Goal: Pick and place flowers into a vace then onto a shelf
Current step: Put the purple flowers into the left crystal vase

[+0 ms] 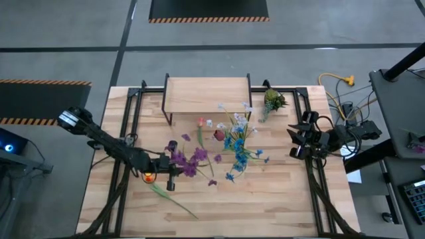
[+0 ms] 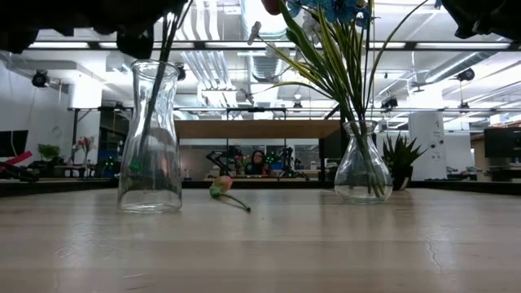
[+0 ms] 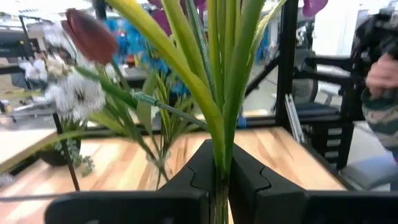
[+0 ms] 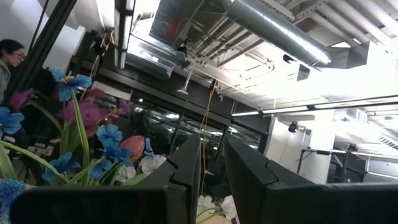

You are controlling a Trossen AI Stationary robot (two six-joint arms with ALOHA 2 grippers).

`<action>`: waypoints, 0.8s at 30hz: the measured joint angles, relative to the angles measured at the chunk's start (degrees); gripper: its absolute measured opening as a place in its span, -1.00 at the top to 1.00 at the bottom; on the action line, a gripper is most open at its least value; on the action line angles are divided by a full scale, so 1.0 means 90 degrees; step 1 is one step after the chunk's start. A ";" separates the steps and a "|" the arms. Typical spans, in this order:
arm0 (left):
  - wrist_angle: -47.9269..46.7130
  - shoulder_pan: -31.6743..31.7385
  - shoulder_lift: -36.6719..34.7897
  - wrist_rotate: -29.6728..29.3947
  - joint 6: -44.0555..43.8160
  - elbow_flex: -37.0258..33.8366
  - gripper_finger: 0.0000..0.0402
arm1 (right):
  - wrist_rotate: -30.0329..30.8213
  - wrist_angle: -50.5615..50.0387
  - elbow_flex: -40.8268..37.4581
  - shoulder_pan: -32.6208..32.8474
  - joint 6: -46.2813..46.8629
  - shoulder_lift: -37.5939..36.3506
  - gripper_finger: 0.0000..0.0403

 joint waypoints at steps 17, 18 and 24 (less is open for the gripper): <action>0.0028 0.0002 0.0590 0.0105 -0.0031 -0.0123 0.95 | -0.0005 0.0002 0.0000 0.0000 0.0000 0.0000 0.69; 0.0025 0.0002 0.0583 0.0105 -0.0031 -0.0123 0.93 | -0.0005 0.0002 0.0000 0.0000 -0.0001 0.0000 0.69; 0.0025 0.0002 0.0544 0.0103 -0.0033 -0.0123 0.80 | -0.0007 0.0004 0.0000 0.0001 -0.0001 0.0000 0.69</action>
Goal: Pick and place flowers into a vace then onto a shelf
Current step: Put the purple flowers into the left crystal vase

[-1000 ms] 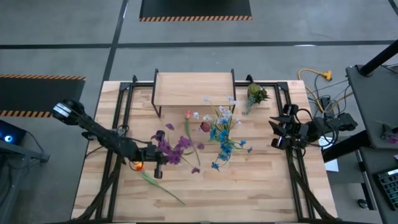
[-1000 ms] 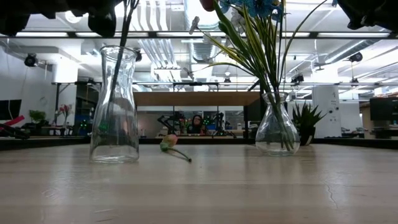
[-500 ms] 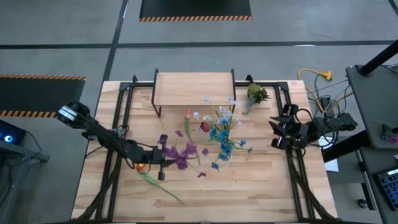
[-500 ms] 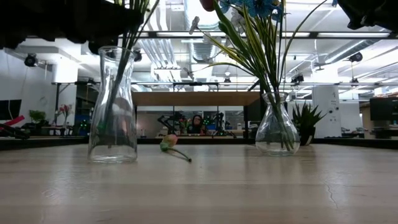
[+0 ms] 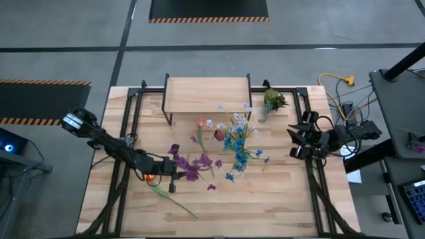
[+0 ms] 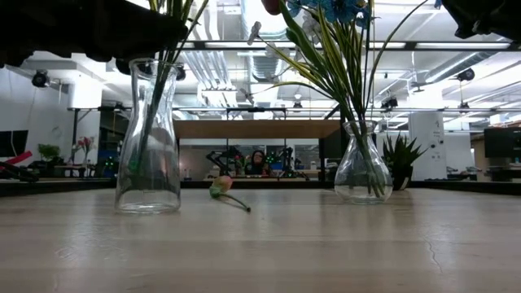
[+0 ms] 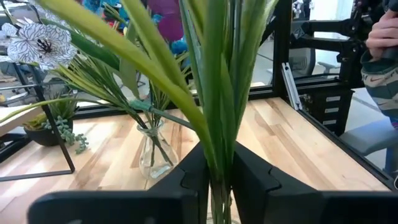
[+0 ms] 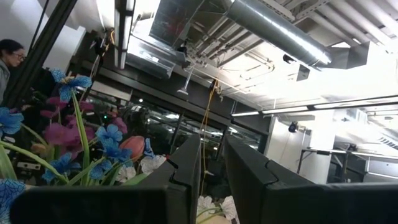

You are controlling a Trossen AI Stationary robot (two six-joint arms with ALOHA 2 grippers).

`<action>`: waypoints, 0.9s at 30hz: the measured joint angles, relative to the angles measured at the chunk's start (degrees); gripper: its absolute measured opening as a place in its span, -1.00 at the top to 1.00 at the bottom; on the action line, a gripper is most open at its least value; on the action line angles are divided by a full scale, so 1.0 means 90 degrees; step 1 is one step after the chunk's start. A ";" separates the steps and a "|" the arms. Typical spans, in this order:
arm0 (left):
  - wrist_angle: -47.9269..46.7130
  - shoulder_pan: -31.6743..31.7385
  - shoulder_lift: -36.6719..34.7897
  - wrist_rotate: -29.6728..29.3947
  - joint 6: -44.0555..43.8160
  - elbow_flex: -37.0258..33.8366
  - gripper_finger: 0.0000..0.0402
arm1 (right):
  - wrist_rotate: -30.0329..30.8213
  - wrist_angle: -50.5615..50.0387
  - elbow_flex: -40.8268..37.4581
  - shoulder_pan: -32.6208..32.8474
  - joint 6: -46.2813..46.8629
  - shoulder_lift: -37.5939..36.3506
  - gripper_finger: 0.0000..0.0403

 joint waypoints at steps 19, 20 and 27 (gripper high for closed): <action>-0.1349 0.0005 -0.1085 -0.0044 -0.0955 -0.0051 0.09 | -0.0005 0.0006 0.0002 0.0001 -0.0001 0.0000 0.69; -0.1578 0.0005 -0.1227 -0.0044 -0.1084 -0.0051 0.08 | -0.0005 0.0006 0.0002 0.0001 -0.0001 0.0000 0.69; -0.3206 0.0005 -0.2459 -0.0015 -0.1666 -0.0051 0.06 | -0.0005 0.0006 0.0002 0.0004 -0.0001 0.0000 0.69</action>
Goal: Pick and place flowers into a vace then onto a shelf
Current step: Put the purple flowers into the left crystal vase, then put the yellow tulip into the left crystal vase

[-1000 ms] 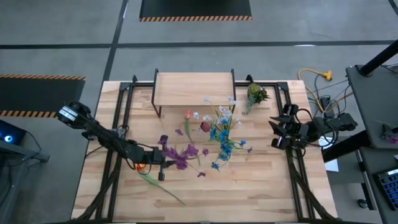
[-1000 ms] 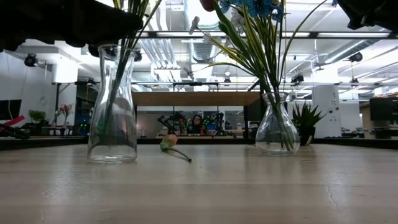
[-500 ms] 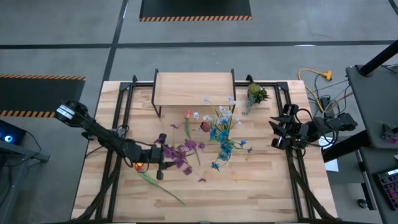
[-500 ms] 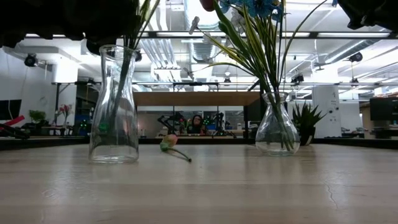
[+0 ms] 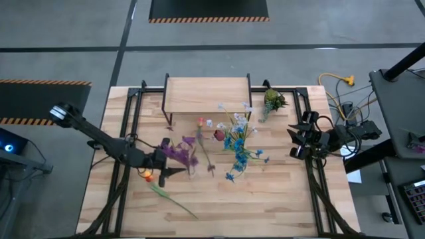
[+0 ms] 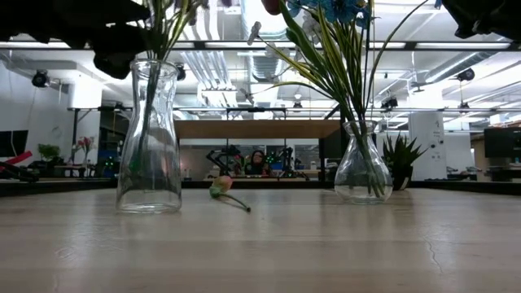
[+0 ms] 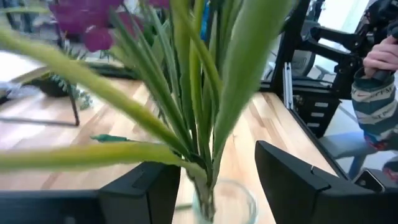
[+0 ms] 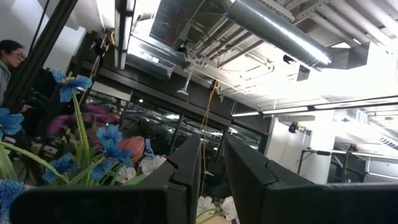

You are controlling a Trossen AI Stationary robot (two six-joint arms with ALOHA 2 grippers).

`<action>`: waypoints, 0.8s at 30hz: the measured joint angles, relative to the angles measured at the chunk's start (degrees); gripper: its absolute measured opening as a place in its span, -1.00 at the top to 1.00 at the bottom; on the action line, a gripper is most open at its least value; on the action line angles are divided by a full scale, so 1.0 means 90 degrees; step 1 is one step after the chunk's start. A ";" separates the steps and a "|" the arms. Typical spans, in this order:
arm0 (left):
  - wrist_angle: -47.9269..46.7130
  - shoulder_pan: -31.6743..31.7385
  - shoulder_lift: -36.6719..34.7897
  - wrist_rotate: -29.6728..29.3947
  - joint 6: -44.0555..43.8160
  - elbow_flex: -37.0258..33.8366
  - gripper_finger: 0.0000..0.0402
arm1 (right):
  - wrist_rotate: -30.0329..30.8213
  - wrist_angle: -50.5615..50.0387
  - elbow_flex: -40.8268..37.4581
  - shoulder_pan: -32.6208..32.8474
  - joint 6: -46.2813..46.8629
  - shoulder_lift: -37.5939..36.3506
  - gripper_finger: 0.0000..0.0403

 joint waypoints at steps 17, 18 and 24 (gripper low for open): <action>-0.2632 -0.0006 -0.0645 0.0346 -0.1314 0.0583 0.06 | 0.0000 0.0000 0.0000 -0.0002 -0.0002 0.0000 0.69; -0.2986 -0.0005 -0.0642 0.0348 -0.1483 0.0742 0.06 | 0.0000 0.0000 0.0000 -0.0002 -0.0002 0.0000 0.69; -0.5323 -0.0005 -0.0598 0.0355 -0.2861 0.1908 0.06 | -0.0002 0.0002 0.0000 -0.0002 -0.0002 0.0000 0.69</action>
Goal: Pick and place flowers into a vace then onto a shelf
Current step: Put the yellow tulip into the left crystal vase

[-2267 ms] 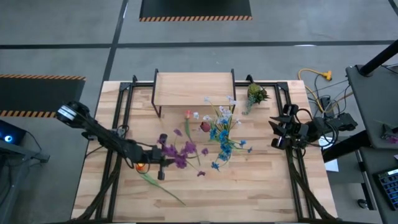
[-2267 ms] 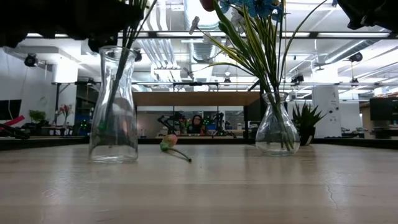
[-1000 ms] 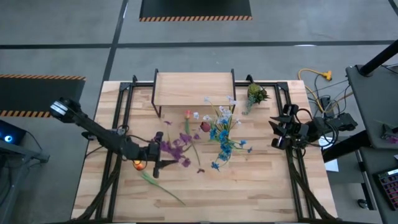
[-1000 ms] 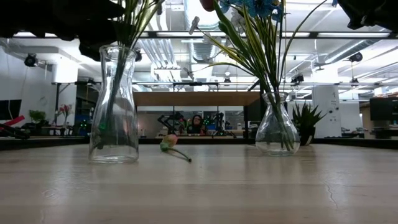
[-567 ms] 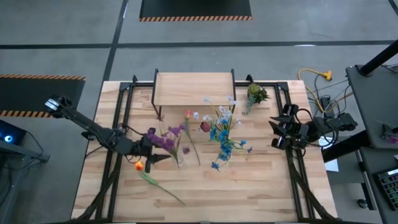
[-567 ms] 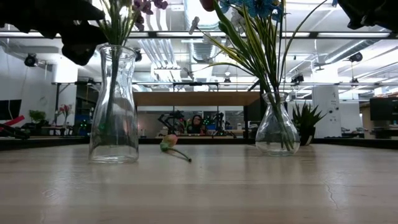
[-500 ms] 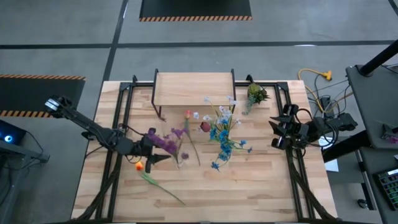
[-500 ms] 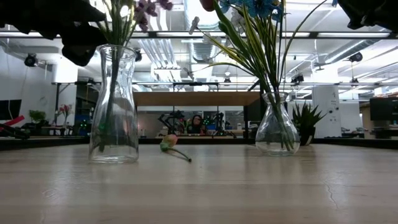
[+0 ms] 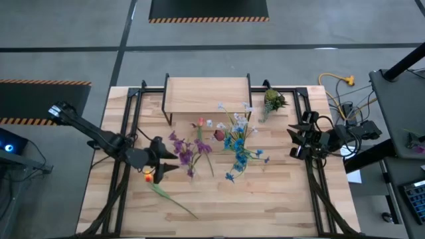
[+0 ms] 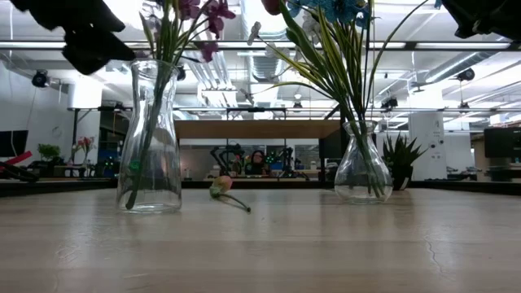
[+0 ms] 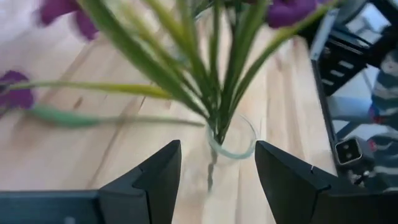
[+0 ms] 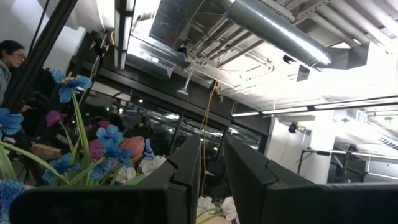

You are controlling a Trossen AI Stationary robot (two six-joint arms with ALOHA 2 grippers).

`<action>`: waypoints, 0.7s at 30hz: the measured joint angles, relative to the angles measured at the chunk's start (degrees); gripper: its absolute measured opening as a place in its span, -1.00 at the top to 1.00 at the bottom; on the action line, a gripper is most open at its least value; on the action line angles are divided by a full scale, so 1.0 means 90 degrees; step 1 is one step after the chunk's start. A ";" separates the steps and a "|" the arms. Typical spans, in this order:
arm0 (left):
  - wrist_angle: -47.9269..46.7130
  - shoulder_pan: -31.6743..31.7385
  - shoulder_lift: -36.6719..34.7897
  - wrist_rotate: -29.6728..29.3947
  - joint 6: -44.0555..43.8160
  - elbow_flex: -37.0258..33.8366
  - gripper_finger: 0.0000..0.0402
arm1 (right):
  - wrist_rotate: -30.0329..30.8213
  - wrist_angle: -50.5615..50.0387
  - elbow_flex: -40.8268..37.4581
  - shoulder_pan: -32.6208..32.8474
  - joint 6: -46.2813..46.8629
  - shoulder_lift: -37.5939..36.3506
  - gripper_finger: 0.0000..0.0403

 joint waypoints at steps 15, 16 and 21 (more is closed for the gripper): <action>-0.1874 0.0000 0.1227 0.0190 -0.4749 0.1552 0.06 | -0.0022 0.0097 0.0000 0.0000 -0.0168 -0.0001 0.69; -0.1896 0.0004 0.1323 0.0324 -0.5112 0.1606 0.06 | -0.0022 0.0117 0.0000 0.0000 -0.0168 -0.0001 0.69; -0.2113 -0.0002 0.1903 0.1003 -0.6600 0.1982 0.06 | -0.0022 0.0126 0.0000 0.0000 -0.0165 -0.0002 0.69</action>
